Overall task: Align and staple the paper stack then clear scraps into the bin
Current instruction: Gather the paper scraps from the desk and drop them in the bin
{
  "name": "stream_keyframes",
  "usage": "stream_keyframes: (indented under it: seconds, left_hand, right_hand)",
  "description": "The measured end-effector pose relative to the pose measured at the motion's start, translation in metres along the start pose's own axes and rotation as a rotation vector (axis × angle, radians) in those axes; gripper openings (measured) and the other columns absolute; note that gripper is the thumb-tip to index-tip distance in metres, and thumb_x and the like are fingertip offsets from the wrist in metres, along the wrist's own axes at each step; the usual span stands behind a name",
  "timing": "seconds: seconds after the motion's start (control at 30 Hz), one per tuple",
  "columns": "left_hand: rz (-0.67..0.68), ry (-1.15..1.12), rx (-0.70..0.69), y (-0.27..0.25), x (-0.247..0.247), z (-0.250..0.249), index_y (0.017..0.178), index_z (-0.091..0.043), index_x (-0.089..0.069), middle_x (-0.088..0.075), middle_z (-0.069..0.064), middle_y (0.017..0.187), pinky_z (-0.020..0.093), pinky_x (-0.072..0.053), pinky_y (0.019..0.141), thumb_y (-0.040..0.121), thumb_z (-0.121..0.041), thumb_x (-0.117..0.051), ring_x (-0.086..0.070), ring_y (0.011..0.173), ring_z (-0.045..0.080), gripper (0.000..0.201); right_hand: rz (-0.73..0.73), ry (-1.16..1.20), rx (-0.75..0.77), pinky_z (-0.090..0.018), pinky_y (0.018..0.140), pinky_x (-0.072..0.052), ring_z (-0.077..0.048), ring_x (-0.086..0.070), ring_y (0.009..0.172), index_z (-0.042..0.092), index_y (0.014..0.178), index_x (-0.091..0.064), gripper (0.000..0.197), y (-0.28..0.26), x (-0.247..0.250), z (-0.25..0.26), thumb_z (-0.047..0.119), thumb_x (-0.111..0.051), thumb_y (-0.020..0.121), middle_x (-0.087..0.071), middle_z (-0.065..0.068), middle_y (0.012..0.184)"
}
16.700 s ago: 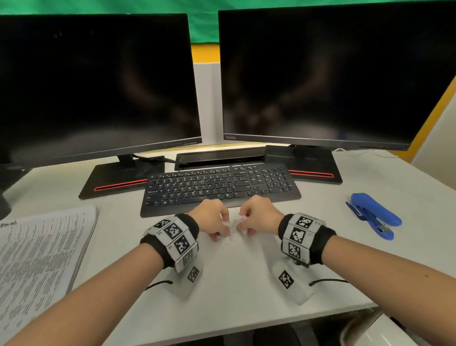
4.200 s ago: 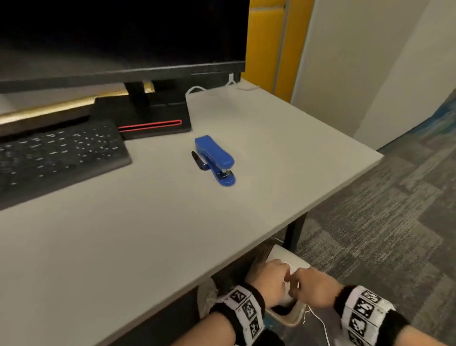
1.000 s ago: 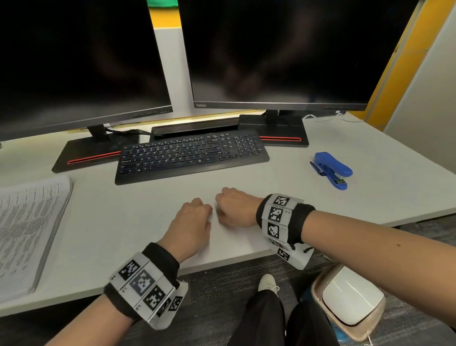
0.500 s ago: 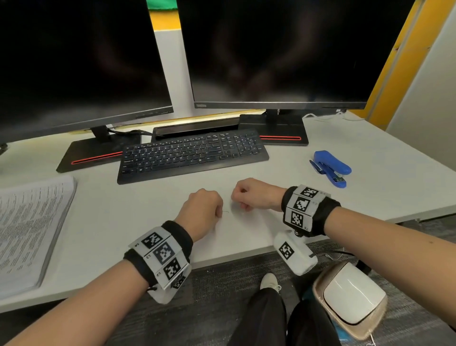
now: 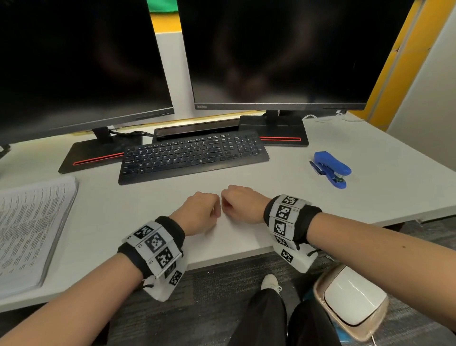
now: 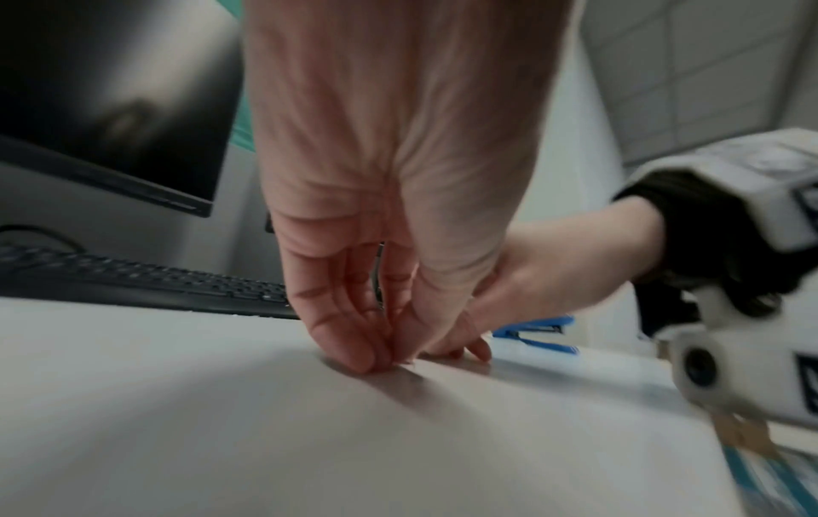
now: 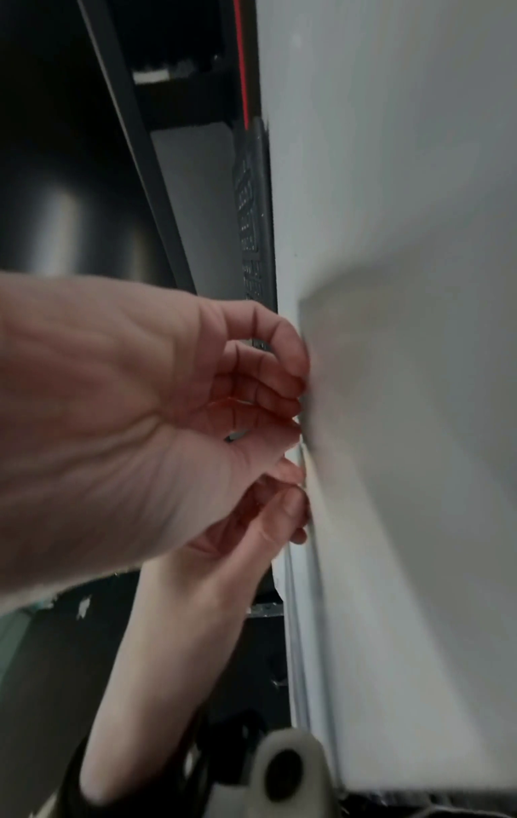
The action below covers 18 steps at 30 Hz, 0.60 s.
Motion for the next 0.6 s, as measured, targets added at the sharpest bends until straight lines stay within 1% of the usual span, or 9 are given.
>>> stream_keyframes:
  seconds: [0.07,0.1,0.17,0.27,0.33,0.43,0.53,0.6]
  left_hand:
    - [0.001,-0.058,0.037,0.0,0.006,0.006,0.095,-0.017,-0.065,-0.057,-0.004,0.086,0.023,-0.04,0.072,0.085,-0.006,-0.05,-0.055,0.082,0.017,0.021]
    - [-0.015,-0.074,0.052,-0.001,0.009,0.01,0.094,-0.018,-0.066,-0.057,-0.004,0.085,0.023,-0.04,0.072,0.084,-0.006,-0.05,-0.055,0.082,0.018,0.022]
    - [-0.036,-0.087,0.067,-0.003,0.014,0.014,0.094,-0.018,-0.066,-0.056,-0.005,0.081,0.023,-0.04,0.069,0.085,-0.007,-0.05,-0.055,0.081,0.018,0.021]
    - [-0.021,-0.07,0.049,-0.007,0.015,0.016,0.095,-0.017,-0.068,-0.054,-0.008,0.079,0.02,-0.038,0.062,0.086,-0.007,-0.053,-0.053,0.077,0.014,0.02]
    - [-0.015,-0.055,0.025,-0.01,0.011,0.014,0.096,-0.016,-0.069,-0.053,-0.008,0.078,0.019,-0.037,0.062,0.086,-0.009,-0.057,-0.052,0.077,0.014,0.017]
    - [-0.034,-0.013,-0.026,-0.013,0.004,0.006,0.096,-0.015,-0.068,-0.055,-0.007,0.077,0.021,-0.037,0.069,0.085,-0.011,-0.061,-0.052,0.077,0.014,0.014]
    - [-0.04,0.021,-0.059,-0.012,0.001,0.002,0.096,-0.015,-0.066,-0.056,-0.006,0.08,0.02,-0.037,0.07,0.085,-0.01,-0.061,-0.052,0.077,0.014,0.013]
    - [-0.031,0.037,-0.068,-0.01,0.001,0.0,0.096,-0.015,-0.066,-0.057,-0.005,0.083,0.02,-0.038,0.071,0.084,-0.011,-0.061,-0.052,0.078,0.013,0.013]
  right_hand:
    - [-0.003,-0.01,0.026,-0.039,0.087,-0.045,-0.032,-0.054,0.103,0.004,0.103,-0.059,0.021,-0.002,0.001,0.001,0.012,-0.042,0.092,-0.055,-0.015,0.113]
    - [-0.012,-0.004,0.034,-0.039,0.088,-0.045,-0.032,-0.054,0.103,0.005,0.102,-0.061,0.021,-0.003,0.002,0.001,0.01,-0.044,0.091,-0.057,-0.015,0.113]
    - [-0.026,0.008,0.042,-0.038,0.087,-0.047,-0.031,-0.057,0.102,0.006,0.097,-0.065,0.021,-0.002,0.006,0.001,0.007,-0.047,0.088,-0.062,-0.013,0.109]
    - [-0.026,-0.011,0.044,-0.037,0.085,-0.048,-0.033,-0.058,0.101,0.008,0.092,-0.068,0.019,0.0,0.008,0.001,0.007,-0.05,0.085,-0.065,-0.013,0.106]
    - [-0.004,-0.069,0.047,-0.039,0.086,-0.048,-0.036,-0.056,0.103,0.006,0.098,-0.064,0.02,0.0,0.008,0.005,0.008,-0.049,0.085,-0.061,-0.017,0.112]
    - [0.068,-0.204,0.07,-0.041,0.086,-0.048,-0.037,-0.055,0.107,0.002,0.109,-0.057,0.024,0.0,0.008,0.012,0.007,-0.046,0.089,-0.055,-0.02,0.118]
    - [0.146,-0.273,0.087,-0.04,0.086,-0.049,-0.037,-0.056,0.107,0.003,0.114,-0.056,0.027,0.003,0.008,0.016,0.009,-0.046,0.09,-0.055,-0.019,0.119]
    - [0.177,-0.279,0.064,-0.037,0.084,-0.047,-0.035,-0.056,0.109,0.005,0.12,-0.055,0.031,0.006,0.006,0.015,0.011,-0.046,0.091,-0.054,-0.017,0.122]
Point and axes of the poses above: each hand's wrist, its own y-axis towards the middle knuckle, its own x-axis out of the back of the hand, z = x × y, the point moved 3 cm from there along y, towards the middle knuckle
